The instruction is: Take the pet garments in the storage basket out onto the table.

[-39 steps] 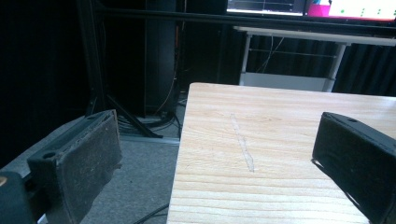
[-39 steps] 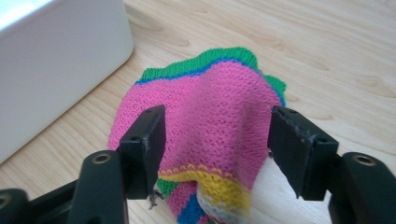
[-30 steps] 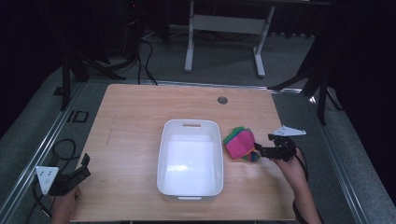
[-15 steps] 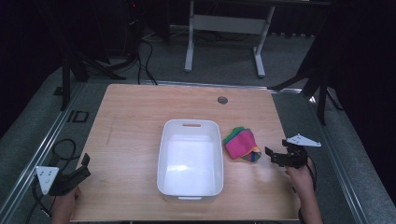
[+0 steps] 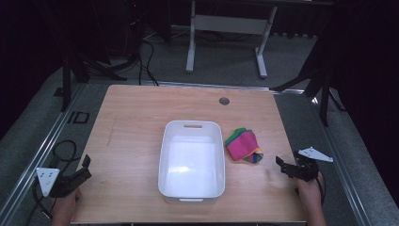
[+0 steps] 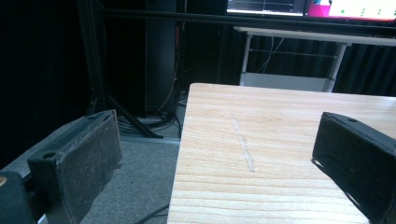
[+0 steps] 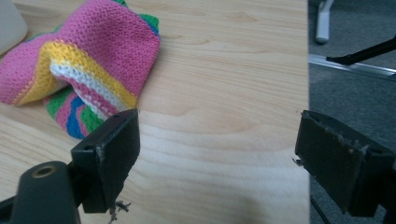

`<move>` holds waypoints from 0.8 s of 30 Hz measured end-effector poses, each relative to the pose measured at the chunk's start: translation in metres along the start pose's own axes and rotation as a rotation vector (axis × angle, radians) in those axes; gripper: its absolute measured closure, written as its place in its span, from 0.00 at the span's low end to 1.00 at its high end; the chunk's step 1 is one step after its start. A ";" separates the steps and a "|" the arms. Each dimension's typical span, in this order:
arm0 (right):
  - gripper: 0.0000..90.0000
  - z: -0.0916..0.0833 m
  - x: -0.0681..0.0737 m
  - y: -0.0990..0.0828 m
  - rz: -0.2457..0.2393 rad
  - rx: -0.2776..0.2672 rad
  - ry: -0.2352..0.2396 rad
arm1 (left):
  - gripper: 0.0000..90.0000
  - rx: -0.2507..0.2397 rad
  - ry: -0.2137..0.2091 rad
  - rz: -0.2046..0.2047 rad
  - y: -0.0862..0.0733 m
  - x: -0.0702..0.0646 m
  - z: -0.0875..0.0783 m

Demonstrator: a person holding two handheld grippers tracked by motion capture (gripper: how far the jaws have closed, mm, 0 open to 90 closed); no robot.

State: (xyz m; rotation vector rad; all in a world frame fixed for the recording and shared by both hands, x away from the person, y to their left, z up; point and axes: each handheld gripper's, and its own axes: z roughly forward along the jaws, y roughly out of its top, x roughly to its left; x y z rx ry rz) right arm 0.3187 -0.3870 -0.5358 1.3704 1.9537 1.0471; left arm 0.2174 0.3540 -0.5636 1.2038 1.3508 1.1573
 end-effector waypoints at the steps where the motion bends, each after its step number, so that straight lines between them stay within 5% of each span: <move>1: 0.15 -0.001 -0.001 -0.003 0.003 -0.007 -0.008 | 0.02 0.001 0.000 0.000 0.000 0.000 0.000; 13: 0.16 -0.015 -0.005 -0.028 0.042 -0.055 -0.071 | 0.02 0.000 0.001 -0.001 0.000 0.000 0.000; 24: 0.16 -0.028 -0.007 -0.041 0.082 -0.187 -0.134 | 0.02 0.002 -0.001 0.002 0.000 0.000 0.000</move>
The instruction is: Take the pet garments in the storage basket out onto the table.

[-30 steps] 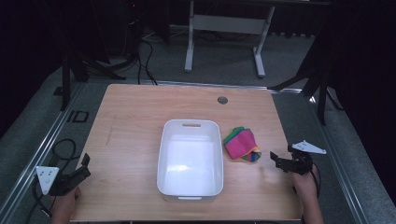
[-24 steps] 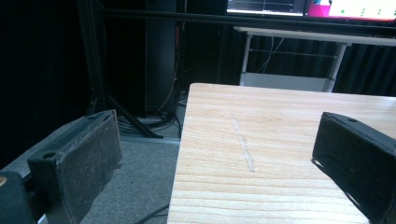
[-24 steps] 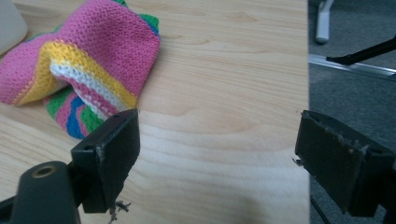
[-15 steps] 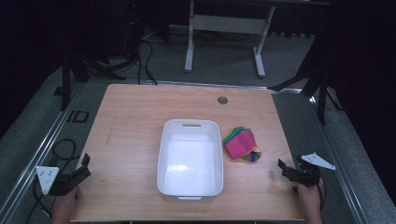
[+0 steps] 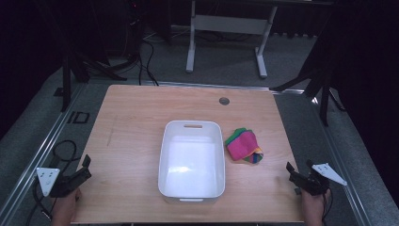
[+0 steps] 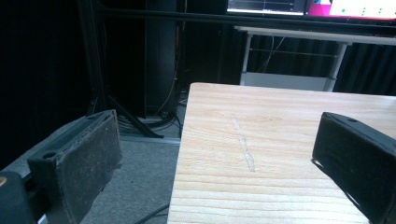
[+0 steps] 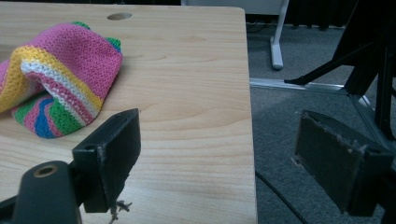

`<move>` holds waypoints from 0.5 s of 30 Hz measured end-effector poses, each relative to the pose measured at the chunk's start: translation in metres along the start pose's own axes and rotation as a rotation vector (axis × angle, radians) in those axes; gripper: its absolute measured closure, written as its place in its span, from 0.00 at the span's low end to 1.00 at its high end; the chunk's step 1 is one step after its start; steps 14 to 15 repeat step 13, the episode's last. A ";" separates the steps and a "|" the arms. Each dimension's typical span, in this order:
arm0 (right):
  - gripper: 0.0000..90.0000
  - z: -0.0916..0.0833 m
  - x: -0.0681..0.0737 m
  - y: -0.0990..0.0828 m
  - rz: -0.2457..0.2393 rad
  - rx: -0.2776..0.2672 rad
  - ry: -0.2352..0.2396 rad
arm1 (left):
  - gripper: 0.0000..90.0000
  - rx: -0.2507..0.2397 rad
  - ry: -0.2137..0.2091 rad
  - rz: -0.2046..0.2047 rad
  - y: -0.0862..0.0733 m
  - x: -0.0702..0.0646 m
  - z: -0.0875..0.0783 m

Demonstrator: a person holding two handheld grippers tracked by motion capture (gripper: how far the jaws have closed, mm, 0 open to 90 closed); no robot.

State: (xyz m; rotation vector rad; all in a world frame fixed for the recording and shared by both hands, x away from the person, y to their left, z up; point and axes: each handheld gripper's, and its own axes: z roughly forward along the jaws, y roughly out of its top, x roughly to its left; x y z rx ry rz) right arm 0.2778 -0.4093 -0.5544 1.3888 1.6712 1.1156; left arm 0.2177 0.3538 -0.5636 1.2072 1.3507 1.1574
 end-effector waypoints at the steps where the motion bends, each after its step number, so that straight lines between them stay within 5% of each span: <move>1: 0.16 0.000 0.000 0.000 0.000 -0.001 -0.005 | 0.02 -0.001 0.001 -0.002 0.000 0.000 0.000; 15: 0.16 0.000 0.001 0.000 -0.015 0.012 -0.013 | 0.02 -0.002 0.000 -0.008 0.000 0.001 0.000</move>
